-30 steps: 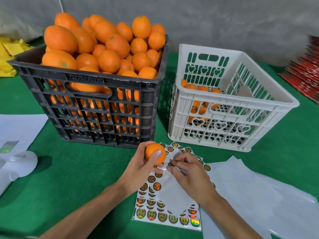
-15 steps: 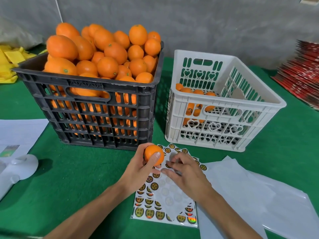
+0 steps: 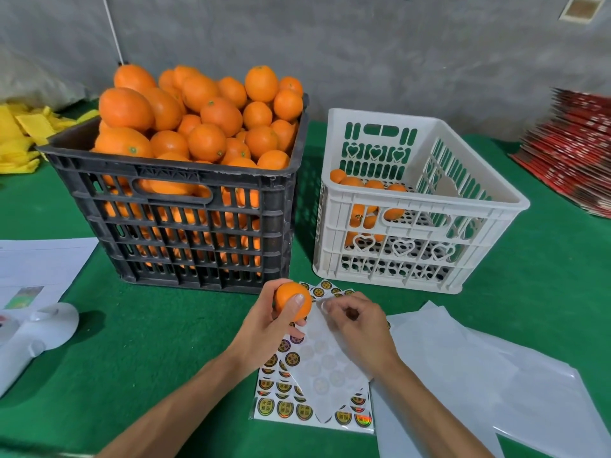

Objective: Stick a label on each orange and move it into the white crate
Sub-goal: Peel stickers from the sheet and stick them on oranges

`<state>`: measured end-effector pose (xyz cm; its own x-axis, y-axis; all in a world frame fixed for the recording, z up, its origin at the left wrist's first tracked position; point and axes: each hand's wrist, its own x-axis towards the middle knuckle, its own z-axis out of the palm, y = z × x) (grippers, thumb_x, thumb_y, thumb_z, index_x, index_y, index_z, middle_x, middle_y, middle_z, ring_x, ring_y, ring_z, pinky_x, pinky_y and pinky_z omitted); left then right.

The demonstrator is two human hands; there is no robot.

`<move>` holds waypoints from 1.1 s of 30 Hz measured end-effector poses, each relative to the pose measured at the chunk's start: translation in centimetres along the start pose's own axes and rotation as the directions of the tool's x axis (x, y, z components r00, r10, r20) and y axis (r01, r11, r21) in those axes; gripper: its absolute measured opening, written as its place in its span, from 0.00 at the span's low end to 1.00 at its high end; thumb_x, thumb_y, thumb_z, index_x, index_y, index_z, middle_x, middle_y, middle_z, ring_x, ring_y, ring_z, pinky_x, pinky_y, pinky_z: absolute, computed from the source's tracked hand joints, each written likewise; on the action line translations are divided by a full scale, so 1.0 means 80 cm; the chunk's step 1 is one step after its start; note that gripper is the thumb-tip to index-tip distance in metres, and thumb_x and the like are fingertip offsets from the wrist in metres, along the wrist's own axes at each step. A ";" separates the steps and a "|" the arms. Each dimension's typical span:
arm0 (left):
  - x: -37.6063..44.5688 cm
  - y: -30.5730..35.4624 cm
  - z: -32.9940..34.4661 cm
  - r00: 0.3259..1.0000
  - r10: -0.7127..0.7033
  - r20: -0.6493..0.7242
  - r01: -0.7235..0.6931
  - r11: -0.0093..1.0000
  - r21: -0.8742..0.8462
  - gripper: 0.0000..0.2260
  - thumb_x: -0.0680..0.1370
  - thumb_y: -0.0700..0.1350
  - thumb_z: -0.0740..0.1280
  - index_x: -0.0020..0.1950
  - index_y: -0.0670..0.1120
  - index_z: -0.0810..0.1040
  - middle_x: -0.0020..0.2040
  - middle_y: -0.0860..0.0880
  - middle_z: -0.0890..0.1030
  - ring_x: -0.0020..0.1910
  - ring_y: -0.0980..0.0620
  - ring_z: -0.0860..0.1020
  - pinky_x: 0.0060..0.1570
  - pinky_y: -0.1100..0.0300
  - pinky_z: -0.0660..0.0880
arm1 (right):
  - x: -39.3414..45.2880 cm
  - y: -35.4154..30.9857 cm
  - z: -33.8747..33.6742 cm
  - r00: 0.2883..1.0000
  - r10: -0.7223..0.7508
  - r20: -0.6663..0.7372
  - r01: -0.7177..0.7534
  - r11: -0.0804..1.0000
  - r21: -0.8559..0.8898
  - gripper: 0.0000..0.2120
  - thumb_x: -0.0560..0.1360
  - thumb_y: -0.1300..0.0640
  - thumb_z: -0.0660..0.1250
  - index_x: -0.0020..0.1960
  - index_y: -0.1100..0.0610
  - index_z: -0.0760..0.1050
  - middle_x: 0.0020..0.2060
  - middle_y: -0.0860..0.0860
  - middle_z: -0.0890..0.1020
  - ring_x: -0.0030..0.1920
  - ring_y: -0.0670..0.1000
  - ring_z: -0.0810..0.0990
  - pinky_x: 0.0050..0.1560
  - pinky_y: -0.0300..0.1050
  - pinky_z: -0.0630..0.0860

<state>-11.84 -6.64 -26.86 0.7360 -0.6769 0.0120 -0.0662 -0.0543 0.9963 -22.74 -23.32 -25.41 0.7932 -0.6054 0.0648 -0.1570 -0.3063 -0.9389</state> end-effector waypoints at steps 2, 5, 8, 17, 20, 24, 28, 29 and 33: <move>0.001 0.011 0.003 1.000 -0.007 -0.024 0.005 0.997 -0.076 0.25 0.77 0.65 0.69 0.68 0.52 0.73 0.53 0.44 0.83 0.47 0.42 0.87 0.50 0.43 0.85 | 0.002 -0.017 0.000 0.996 -0.033 -0.087 0.040 0.997 0.071 0.07 0.78 0.53 0.74 0.42 0.44 0.86 0.45 0.47 0.81 0.45 0.44 0.81 0.48 0.36 0.75; 0.008 0.041 0.008 0.999 -0.017 -0.035 0.010 0.980 -0.198 0.22 0.82 0.58 0.70 0.69 0.45 0.74 0.58 0.37 0.82 0.48 0.36 0.87 0.55 0.41 0.84 | -0.003 -0.048 0.007 0.969 -0.195 -0.153 0.207 0.976 0.066 0.05 0.79 0.55 0.73 0.48 0.47 0.87 0.46 0.44 0.82 0.49 0.45 0.82 0.48 0.33 0.74; 0.017 0.080 0.015 0.998 0.019 -0.052 -0.033 0.956 -0.291 0.21 0.82 0.56 0.69 0.68 0.43 0.76 0.59 0.39 0.82 0.52 0.37 0.86 0.54 0.43 0.84 | -0.007 -0.077 0.004 0.946 -0.279 -0.164 0.301 0.945 0.128 0.06 0.80 0.56 0.71 0.52 0.48 0.87 0.49 0.43 0.83 0.53 0.47 0.83 0.50 0.39 0.80; 0.082 0.211 0.038 0.954 0.289 -0.078 -0.296 0.950 -0.100 0.32 0.78 0.71 0.63 0.78 0.58 0.69 0.70 0.54 0.77 0.66 0.59 0.80 0.63 0.58 0.80 | 0.042 -0.185 -0.051 0.791 -0.597 -0.134 0.478 0.739 -0.474 0.31 0.77 0.36 0.65 0.76 0.50 0.69 0.72 0.43 0.72 0.67 0.41 0.74 0.64 0.39 0.75; 0.105 0.257 0.036 0.961 0.276 0.024 -0.275 0.961 -0.035 0.35 0.80 0.68 0.61 0.84 0.55 0.61 0.74 0.49 0.75 0.70 0.51 0.78 0.68 0.46 0.78 | 0.079 -0.217 -0.070 0.792 -0.562 -0.238 0.421 0.786 -0.454 0.29 0.78 0.43 0.70 0.75 0.54 0.71 0.67 0.48 0.77 0.62 0.49 0.78 0.60 0.48 0.79; 0.124 0.294 0.021 0.936 0.343 0.081 -0.351 0.931 0.105 0.12 0.86 0.51 0.61 0.69 0.55 0.77 0.59 0.46 0.83 0.56 0.54 0.85 0.56 0.49 0.84 | 0.118 -0.229 -0.083 0.822 -0.527 -0.215 0.416 0.814 -0.404 0.23 0.83 0.58 0.65 0.78 0.57 0.68 0.77 0.50 0.69 0.75 0.51 0.70 0.75 0.38 0.63; 0.118 0.308 -0.007 0.905 0.399 0.144 -0.421 0.889 0.179 0.07 0.85 0.48 0.67 0.60 0.57 0.82 0.54 0.53 0.85 0.55 0.55 0.84 0.54 0.58 0.83 | 0.132 -0.224 -0.082 0.776 -0.613 -0.148 0.517 0.753 -0.406 0.21 0.81 0.70 0.65 0.72 0.58 0.76 0.77 0.46 0.67 0.69 0.33 0.71 0.70 0.27 0.64; 0.119 0.313 -0.024 0.889 0.448 0.098 -0.458 0.858 0.233 0.07 0.84 0.47 0.68 0.60 0.56 0.83 0.55 0.56 0.85 0.56 0.56 0.84 0.55 0.61 0.82 | 0.134 -0.220 -0.079 0.767 -0.622 -0.158 0.525 0.750 -0.402 0.19 0.81 0.69 0.65 0.70 0.58 0.78 0.77 0.45 0.68 0.69 0.36 0.73 0.72 0.33 0.68; 0.145 0.330 -0.123 0.817 0.564 -0.120 -0.217 0.494 0.842 0.16 0.80 0.45 0.73 0.67 0.52 0.80 0.66 0.49 0.80 0.66 0.48 0.77 0.65 0.50 0.74 | 0.132 -0.207 -0.056 0.763 -0.629 -0.148 0.545 0.750 -0.375 0.15 0.83 0.64 0.64 0.67 0.57 0.81 0.74 0.44 0.71 0.71 0.44 0.73 0.71 0.51 0.74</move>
<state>1.59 -8.73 0.42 0.6451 -0.4954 0.5817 -0.7596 -0.4984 0.4178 -14.43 -27.94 -7.64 0.6168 -0.3783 0.6903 0.0940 -0.8353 -0.5417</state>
